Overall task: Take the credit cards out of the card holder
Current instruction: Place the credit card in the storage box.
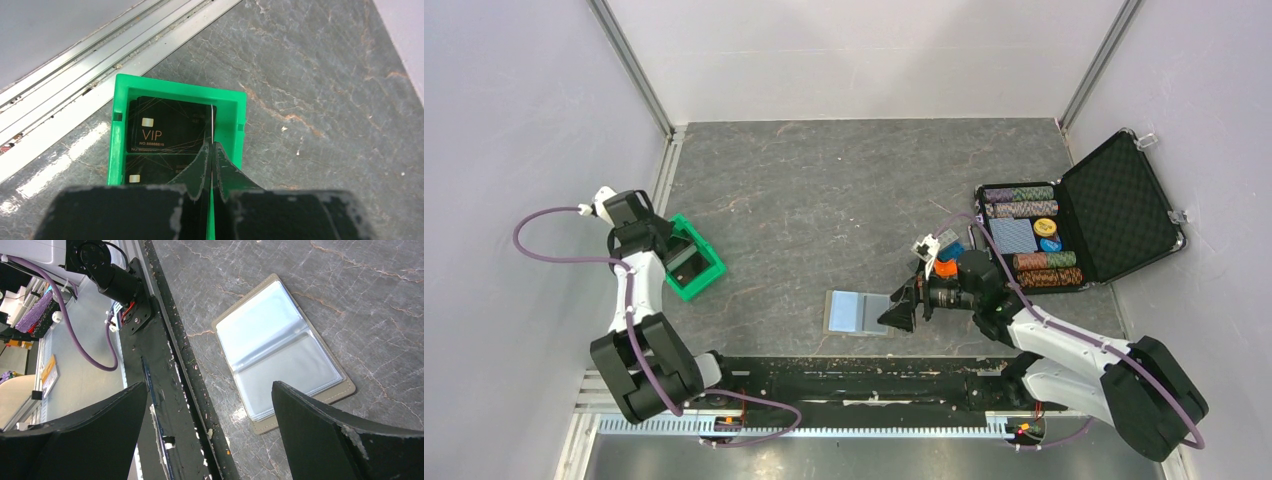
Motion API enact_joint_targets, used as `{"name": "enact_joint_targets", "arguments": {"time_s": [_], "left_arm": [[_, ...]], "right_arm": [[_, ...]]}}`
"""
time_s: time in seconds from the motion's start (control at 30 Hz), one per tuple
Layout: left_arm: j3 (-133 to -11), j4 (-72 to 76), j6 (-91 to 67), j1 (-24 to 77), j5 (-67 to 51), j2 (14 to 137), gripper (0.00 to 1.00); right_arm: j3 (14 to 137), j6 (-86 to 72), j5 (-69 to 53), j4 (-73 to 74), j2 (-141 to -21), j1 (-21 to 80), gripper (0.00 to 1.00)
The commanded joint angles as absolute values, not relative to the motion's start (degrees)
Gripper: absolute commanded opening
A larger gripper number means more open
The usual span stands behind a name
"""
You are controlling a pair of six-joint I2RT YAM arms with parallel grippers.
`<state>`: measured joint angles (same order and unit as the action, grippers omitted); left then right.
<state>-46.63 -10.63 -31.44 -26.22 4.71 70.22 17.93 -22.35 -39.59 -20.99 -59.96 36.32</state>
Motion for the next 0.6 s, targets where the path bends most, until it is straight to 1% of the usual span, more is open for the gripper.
{"name": "enact_joint_targets", "arguments": {"time_s": [0.0,0.13,0.37,0.57], "left_arm": [[-47.64,-7.05,-26.08,-26.59,3.2,71.82,0.02],[-49.04,-7.64,-24.29,-26.57,0.31,75.29,0.02],[-50.76,-9.49,-22.15,-26.65,1.67,77.32,0.02],[-52.12,-11.58,-21.14,-26.62,3.44,79.06,0.07]], "right_arm": [[18.79,-21.97,-39.55,-24.35,-60.14,35.49,0.98],[18.85,-21.97,-40.29,-24.35,-60.56,34.91,0.98],[18.55,-22.04,-41.13,-24.08,-59.86,33.85,0.98],[18.04,-22.11,-41.78,-23.99,-59.43,33.09,0.98]]}}
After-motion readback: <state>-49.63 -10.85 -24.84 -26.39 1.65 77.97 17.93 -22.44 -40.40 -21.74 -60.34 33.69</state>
